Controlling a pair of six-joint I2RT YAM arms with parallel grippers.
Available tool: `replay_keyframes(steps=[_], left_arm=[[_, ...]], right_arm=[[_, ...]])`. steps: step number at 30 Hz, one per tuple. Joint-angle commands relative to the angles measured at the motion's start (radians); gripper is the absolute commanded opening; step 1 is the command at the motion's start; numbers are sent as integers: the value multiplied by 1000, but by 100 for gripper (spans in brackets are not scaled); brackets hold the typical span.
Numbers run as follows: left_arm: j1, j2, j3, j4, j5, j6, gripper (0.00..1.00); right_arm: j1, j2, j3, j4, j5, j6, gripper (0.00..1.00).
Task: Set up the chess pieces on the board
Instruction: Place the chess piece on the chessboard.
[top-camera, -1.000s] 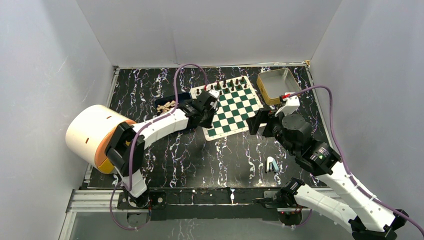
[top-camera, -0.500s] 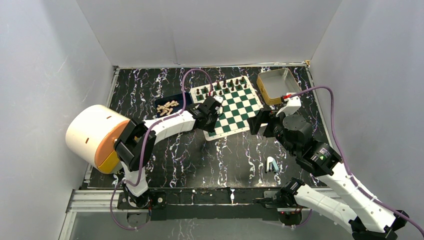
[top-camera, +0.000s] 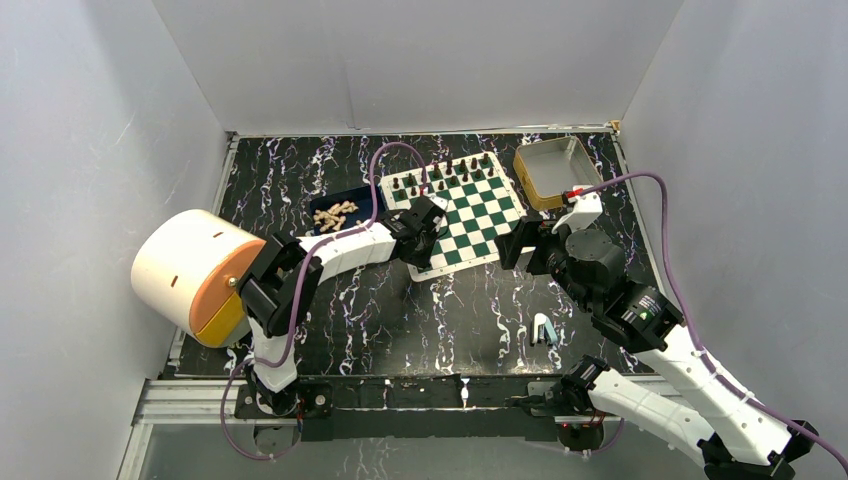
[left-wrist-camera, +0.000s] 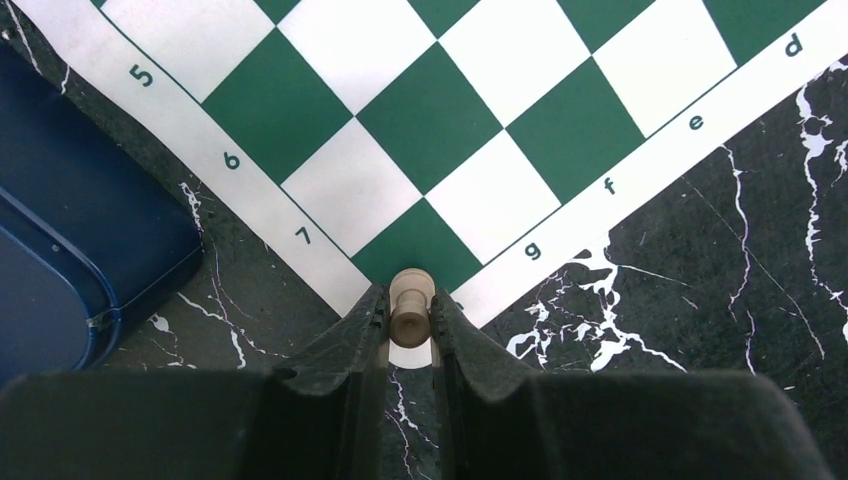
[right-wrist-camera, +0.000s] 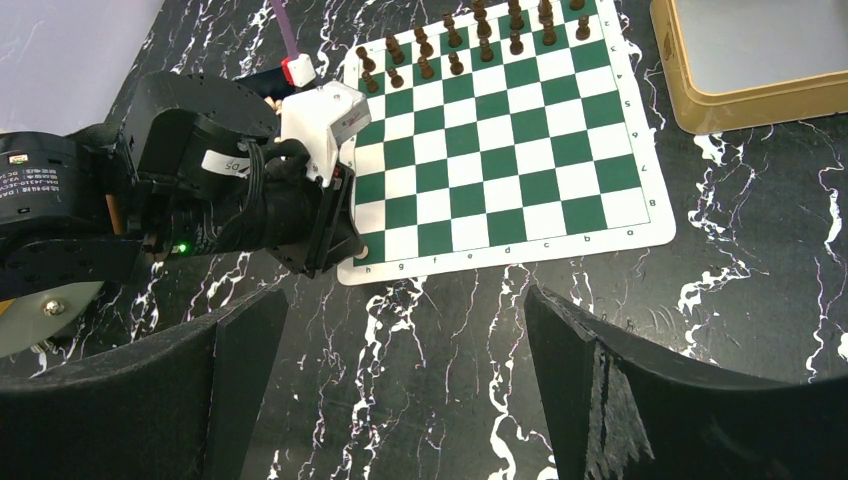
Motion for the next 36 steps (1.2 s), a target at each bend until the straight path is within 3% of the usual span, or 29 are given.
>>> replay_keyframes(steps=[1, 16, 31, 36], left_arm=[[-6, -8, 7, 7, 1, -5, 6], [-7, 7, 6, 20, 8, -4, 7], [-7, -12, 17, 4, 19, -3, 32], [-8, -41, 38, -18, -6, 4, 35]], right_arm=[[5, -10, -5, 32, 21, 3, 99], [5, -13, -15, 33, 26, 0, 99], [5, -7, -18, 34, 20, 0, 99], [5, -2, -19, 37, 3, 0, 99]])
